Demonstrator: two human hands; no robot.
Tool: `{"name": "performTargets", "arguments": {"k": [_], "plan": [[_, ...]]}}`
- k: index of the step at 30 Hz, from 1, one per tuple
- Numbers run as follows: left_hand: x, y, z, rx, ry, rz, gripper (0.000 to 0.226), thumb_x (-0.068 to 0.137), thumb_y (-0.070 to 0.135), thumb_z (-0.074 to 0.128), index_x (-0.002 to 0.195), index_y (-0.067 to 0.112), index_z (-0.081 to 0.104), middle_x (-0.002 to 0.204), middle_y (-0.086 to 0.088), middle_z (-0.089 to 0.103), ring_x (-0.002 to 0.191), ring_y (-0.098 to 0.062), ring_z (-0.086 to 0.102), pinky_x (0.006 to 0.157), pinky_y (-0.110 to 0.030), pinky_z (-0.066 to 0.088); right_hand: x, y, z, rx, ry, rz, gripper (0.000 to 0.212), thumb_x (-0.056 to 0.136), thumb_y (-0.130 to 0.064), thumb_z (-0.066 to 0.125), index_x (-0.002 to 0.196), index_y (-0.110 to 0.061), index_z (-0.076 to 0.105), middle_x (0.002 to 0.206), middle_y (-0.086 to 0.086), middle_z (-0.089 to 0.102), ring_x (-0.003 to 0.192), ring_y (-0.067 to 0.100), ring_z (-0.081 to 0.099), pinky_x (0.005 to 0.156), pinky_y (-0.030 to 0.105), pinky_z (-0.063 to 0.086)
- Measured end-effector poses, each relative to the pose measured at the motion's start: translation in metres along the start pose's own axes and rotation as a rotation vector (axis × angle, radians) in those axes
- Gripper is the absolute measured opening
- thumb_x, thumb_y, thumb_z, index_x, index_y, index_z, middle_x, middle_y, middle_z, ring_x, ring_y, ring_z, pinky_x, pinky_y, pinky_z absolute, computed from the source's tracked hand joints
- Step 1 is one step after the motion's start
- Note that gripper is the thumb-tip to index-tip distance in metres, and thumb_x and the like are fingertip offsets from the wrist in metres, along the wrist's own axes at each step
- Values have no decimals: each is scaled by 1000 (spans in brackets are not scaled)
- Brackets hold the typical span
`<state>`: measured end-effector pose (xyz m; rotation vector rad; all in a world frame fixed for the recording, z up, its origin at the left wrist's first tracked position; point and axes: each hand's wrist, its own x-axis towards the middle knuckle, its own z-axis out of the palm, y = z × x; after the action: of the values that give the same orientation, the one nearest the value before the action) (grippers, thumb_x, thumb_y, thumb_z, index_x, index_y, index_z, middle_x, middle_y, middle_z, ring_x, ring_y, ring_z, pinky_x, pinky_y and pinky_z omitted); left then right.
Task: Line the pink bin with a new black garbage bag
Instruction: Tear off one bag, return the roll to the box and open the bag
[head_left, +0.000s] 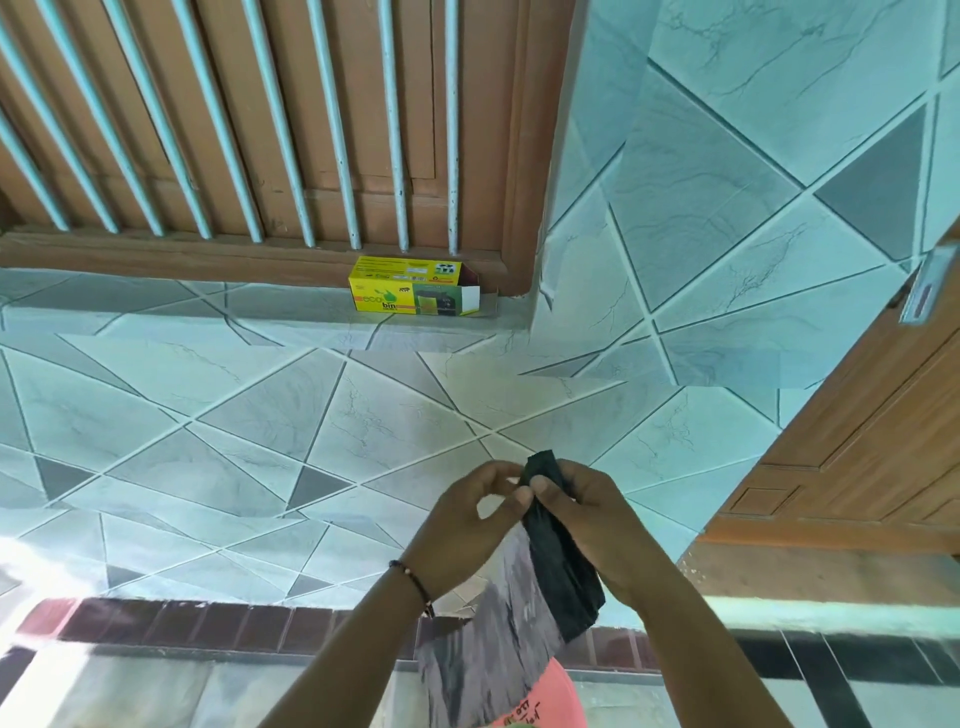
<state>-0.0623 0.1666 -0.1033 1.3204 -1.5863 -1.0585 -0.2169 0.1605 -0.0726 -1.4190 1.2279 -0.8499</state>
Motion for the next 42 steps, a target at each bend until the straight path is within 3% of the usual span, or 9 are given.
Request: {"name": "performTargets", "arguments": {"k": [4,8,14,22,26,29,31,37,42], "plan": [[-1,-4,0,22,52,43,26,85,40,58,66,22,54,65,9,51,66,-7,48,64,-19,39,1,-4,-4,-84,124,16,21,90,-29,55,83,-15,69,82,12,72,80,33,67,79,47,55],[-1,0,1,8,59,50,25,91,28,53,67,22,53,60,11,49,60,-7,46,59,-17,38,0,-4,1,-50,162,43,28,94,-34,47,80,-20,68,80,5,72,77,25,68,77,41,56],[-4,2,7,131,196,59,41,93,27,51,53,23,40,46,8,40,49,-3,36,49,-17,27,1,1,11,-118,237,-14,34,89,-36,53,73,-9,64,69,11,66,62,19,59,64,33,45],[-6,3,16,104,334,16,35,91,28,51,60,12,50,51,5,45,52,-5,40,53,-24,30,9,8,20,-46,344,-28,33,90,-33,51,76,-5,62,73,17,65,74,35,61,73,46,52],[-7,11,17,118,403,-9,34,90,33,49,62,15,53,52,3,51,52,-5,44,54,-21,34,12,7,27,-9,388,-22,34,89,-32,52,72,-4,59,66,18,58,63,37,51,61,40,44],[-12,-1,-10,81,621,-123,29,91,22,52,63,24,56,62,11,59,60,-3,53,57,-14,39,20,-1,-13,177,652,95,31,90,-25,52,63,-9,53,58,8,47,56,22,41,51,28,35],[-18,-17,-37,130,677,-172,34,93,24,50,59,20,56,61,3,60,63,-18,54,58,-26,40,17,-8,-51,290,776,142,31,92,-24,51,63,-11,48,60,6,42,55,20,38,46,24,33],[-17,-16,-39,202,477,-79,32,93,33,46,65,23,58,62,8,59,63,-13,53,57,-27,38,15,-4,-44,557,533,228,25,94,-28,49,76,-11,53,69,7,49,61,19,47,59,31,40],[-16,1,-24,386,204,-51,54,71,75,33,99,38,61,95,20,68,88,-2,62,78,-25,50,17,-6,-9,506,383,109,23,89,-29,53,74,-12,57,73,7,56,70,21,50,66,31,40]]}}
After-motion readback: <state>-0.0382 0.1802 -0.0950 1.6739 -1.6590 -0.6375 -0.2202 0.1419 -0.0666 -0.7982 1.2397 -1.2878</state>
